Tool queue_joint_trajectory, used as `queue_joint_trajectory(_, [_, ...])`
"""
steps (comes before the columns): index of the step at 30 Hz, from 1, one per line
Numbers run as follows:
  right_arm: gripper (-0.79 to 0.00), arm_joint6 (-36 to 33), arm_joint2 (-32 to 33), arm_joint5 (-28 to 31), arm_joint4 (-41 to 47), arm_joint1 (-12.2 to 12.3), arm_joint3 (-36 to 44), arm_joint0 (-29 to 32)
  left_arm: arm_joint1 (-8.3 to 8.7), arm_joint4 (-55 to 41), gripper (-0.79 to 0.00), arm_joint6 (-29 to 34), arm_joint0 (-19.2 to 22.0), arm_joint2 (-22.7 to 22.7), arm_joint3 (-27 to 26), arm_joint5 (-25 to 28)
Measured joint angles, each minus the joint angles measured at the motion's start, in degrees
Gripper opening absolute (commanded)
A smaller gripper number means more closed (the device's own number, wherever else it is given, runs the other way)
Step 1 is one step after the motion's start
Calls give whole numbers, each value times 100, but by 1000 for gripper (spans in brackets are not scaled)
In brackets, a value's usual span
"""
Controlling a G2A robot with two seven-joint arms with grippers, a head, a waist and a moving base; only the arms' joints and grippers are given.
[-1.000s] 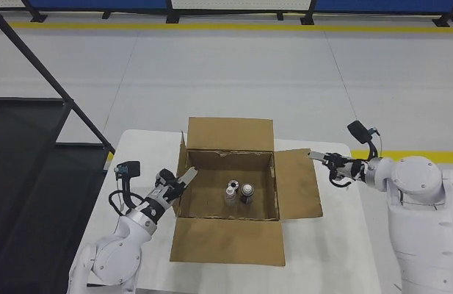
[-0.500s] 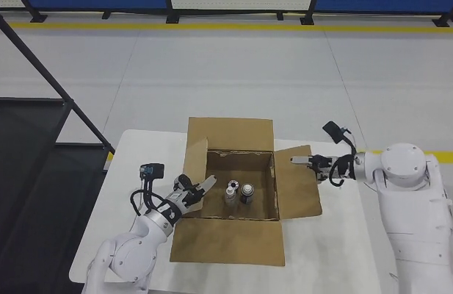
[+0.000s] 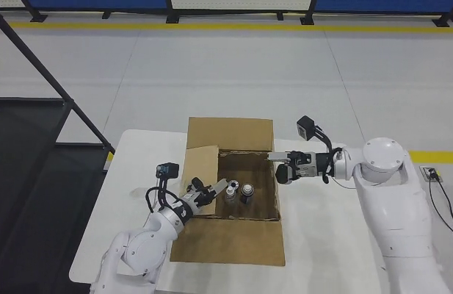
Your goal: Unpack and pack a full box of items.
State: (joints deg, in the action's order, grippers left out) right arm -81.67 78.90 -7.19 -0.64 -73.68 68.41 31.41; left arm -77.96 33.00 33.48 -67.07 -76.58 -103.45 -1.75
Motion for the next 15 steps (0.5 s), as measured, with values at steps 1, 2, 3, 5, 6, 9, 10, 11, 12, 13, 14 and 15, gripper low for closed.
queue_joint_trajectory(1, [0,114,-111,33,78,-21,-32,7,-1,-13,0,-17,29,22,49,-6])
queue_joint_trajectory(2, [0,210,-184,60,129,-35,-63,10,-1,-28,0,-36,47,37,84,-16])
queue_joint_trajectory(3, [0,320,-257,89,134,-46,-92,11,-3,-49,0,-61,63,50,118,-34])
queue_joint_trajectory(5, [0,530,-415,147,148,-72,-165,16,-8,-112,0,-135,91,67,195,-113])
queue_joint_trajectory(6, [0,593,-480,178,170,-81,-201,16,-11,-138,0,-175,99,70,226,-169])
queue_joint_trajectory(9, [0,815,-681,273,130,-105,-320,8,-24,-211,0,-312,137,97,316,-412])
queue_joint_trajectory(10, [0,927,-741,320,102,-111,-347,8,-26,-199,0,-320,161,125,342,-445])
queue_joint_trajectory(11, [0,1008,-775,357,93,-114,-361,13,-26,-189,0,-328,174,145,359,-457])
queue_joint_trajectory(12, [0,1109,-798,391,82,-116,-374,22,-27,-189,0,-341,183,160,377,-474])
queue_joint_trajectory(13, [0,1282,-830,426,18,-117,-382,41,-30,-198,0,-371,195,177,402,-519])
queue_joint_trajectory(14, [0,1398,-863,440,-37,-119,-382,59,-33,-217,0,-391,206,191,423,-563])
queue_joint_trajectory(15, [0,1468,-897,444,-54,-121,-390,74,-36,-241,0,-405,221,205,445,-603])
